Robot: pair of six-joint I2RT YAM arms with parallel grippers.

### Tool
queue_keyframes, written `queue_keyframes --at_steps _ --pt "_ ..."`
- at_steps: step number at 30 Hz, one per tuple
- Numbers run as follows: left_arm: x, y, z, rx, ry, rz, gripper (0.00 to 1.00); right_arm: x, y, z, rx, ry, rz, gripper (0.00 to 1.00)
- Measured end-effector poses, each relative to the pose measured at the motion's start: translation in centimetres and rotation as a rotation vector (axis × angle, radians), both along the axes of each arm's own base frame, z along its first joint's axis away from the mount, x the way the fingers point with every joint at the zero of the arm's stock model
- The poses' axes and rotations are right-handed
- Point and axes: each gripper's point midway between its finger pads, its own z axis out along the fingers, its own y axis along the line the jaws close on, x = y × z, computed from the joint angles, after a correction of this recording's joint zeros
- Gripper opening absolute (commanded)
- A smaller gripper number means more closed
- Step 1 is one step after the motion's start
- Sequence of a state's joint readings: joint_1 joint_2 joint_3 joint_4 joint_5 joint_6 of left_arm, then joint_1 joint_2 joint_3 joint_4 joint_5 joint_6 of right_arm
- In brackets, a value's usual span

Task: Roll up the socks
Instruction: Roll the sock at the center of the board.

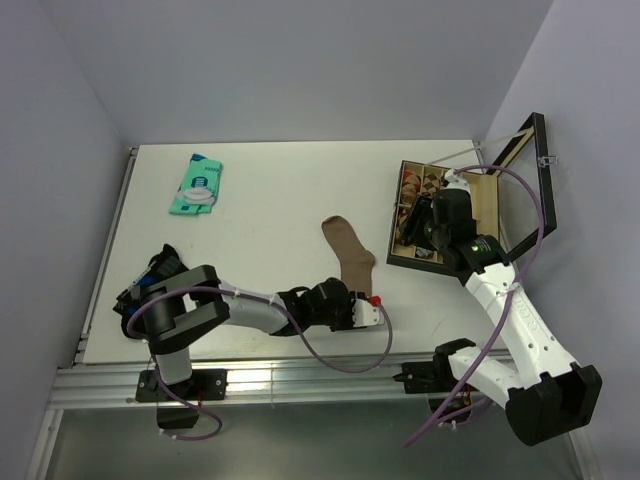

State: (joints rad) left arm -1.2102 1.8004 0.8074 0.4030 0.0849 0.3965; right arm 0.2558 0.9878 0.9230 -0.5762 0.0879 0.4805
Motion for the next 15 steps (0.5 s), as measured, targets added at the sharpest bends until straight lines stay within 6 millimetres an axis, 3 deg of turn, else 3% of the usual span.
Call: queue_keyframes --at_steps 3,15 --pt "-0.12 -0.26 -0.13 0.000 0.013 -0.012 0.36 0.00 -0.01 0.01 -0.002 0.000 0.001 0.62" --pt "-0.26 -0.54 -0.37 0.029 0.100 -0.060 0.03 0.05 0.10 -0.24 -0.007 0.008 0.008 0.62"
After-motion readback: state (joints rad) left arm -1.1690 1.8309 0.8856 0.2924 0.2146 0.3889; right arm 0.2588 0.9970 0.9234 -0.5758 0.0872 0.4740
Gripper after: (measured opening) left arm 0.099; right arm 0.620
